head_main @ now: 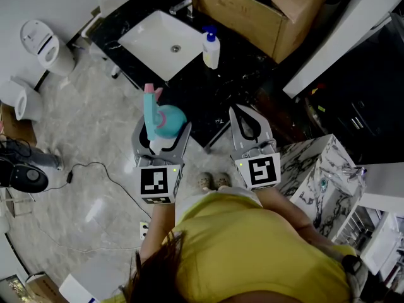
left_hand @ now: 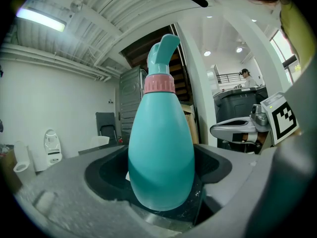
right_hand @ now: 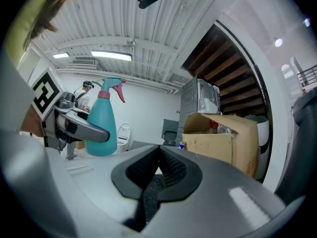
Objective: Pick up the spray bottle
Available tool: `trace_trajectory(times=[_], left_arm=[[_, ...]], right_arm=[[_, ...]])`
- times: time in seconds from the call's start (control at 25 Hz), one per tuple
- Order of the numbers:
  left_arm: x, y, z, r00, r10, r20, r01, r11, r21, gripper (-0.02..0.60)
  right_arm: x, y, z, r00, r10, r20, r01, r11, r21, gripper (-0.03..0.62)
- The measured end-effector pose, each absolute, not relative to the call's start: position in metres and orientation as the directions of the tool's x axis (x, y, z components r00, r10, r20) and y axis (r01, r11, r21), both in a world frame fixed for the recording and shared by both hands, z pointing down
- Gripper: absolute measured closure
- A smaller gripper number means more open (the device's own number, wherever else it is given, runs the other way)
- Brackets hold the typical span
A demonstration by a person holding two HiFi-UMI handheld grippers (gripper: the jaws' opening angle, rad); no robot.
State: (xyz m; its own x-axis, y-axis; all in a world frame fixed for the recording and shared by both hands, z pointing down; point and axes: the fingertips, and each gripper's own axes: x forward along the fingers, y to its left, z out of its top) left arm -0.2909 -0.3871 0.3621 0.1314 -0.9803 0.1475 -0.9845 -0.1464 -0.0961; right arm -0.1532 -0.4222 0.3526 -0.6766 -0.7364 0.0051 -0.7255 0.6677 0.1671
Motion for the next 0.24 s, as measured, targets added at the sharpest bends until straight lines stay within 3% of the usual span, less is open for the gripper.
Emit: trace_trajectory(times=[0.24], left_arm=[[-0.2915, -0.3878, 0.3617, 0.133, -0.980, 0.149, -0.984, -0.148, -0.096, 0.183]], right_arm=[[-0.1536, -0.4223, 0.3531, -0.677, -0.736, 0.009, -0.725, 0.668, 0.166, 0.592]])
